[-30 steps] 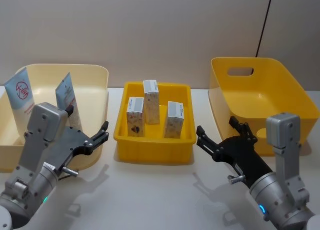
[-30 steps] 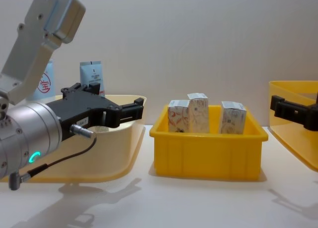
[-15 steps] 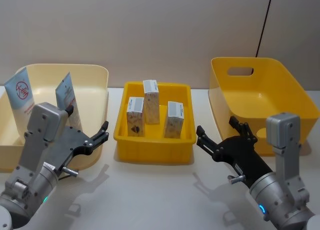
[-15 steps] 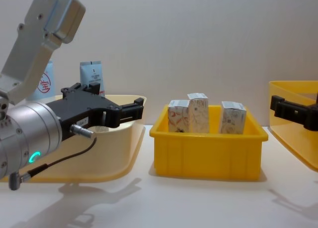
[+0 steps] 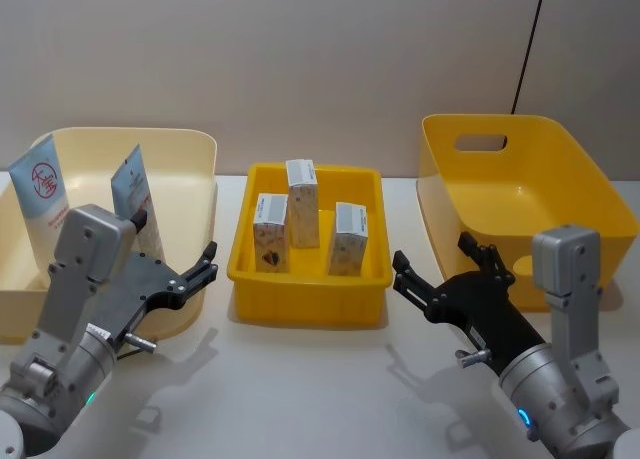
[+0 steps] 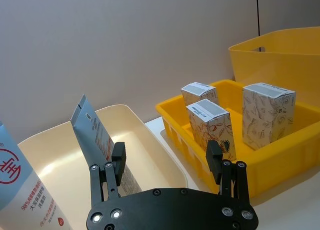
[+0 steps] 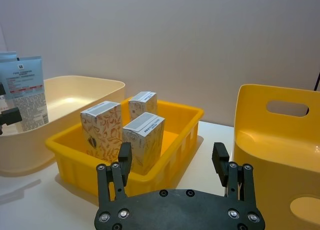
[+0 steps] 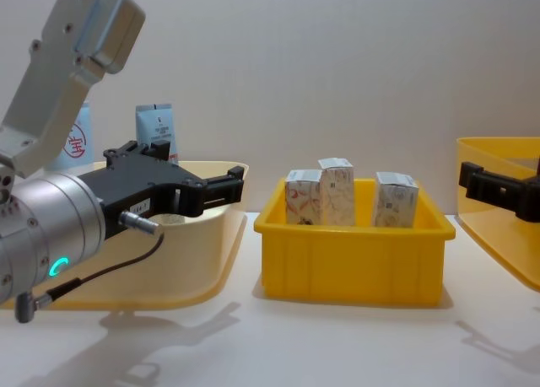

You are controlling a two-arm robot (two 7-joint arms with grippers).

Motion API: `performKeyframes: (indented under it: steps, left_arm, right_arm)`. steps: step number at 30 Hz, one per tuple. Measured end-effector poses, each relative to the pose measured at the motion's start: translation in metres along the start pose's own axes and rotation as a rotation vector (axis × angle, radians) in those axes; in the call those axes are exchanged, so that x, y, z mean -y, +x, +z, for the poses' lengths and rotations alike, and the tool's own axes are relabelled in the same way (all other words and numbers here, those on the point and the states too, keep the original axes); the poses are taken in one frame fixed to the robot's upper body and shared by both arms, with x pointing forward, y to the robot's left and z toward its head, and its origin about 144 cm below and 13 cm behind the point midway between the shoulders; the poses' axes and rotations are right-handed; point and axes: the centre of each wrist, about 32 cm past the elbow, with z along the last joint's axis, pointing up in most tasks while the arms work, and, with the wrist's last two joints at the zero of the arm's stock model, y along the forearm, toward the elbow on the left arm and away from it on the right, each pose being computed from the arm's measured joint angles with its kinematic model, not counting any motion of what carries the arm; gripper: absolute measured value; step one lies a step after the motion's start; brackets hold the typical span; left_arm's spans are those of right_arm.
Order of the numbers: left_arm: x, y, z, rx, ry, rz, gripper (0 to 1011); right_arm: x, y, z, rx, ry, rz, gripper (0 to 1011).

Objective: Bimanual collaborative sorting of washing and personal care products

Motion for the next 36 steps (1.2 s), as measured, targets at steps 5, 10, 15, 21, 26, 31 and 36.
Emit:
performKeyframes:
  steps: [5, 10, 15, 21, 26, 31, 36]
  left_arm:
    - [0.000, 0.000, 0.000, -0.001, 0.000, 0.001, 1002]
    - [-0.001, 0.003, 0.002, -0.011, -0.005, 0.002, 1002]
    - [-0.006, 0.006, 0.006, -0.027, -0.009, 0.007, 1002]
    - [-0.014, 0.009, 0.010, -0.046, -0.009, 0.017, 1002]
    - [-0.021, 0.011, 0.013, -0.069, -0.012, 0.027, 1002]
    - [-0.025, 0.012, 0.014, -0.099, -0.009, 0.037, 1002]
    - [-0.025, 0.014, 0.015, -0.144, -0.002, 0.047, 1002]
  right_arm:
    - [0.000, 0.000, 0.000, 0.000, 0.000, 0.000, 1001]
    - [0.000, 0.000, 0.000, 0.000, 0.000, 0.000, 1001]
    - [0.000, 0.000, 0.000, 0.000, 0.000, 0.000, 1001]
    - [0.000, 0.000, 0.000, 0.000, 0.000, 0.000, 1001]
    - [0.000, 0.000, 0.000, 0.000, 0.000, 0.000, 1001]
    - [0.000, 0.000, 0.000, 0.000, 0.000, 0.000, 1001]
    - [0.000, 0.000, 0.000, 0.000, 0.000, 0.000, 1001]
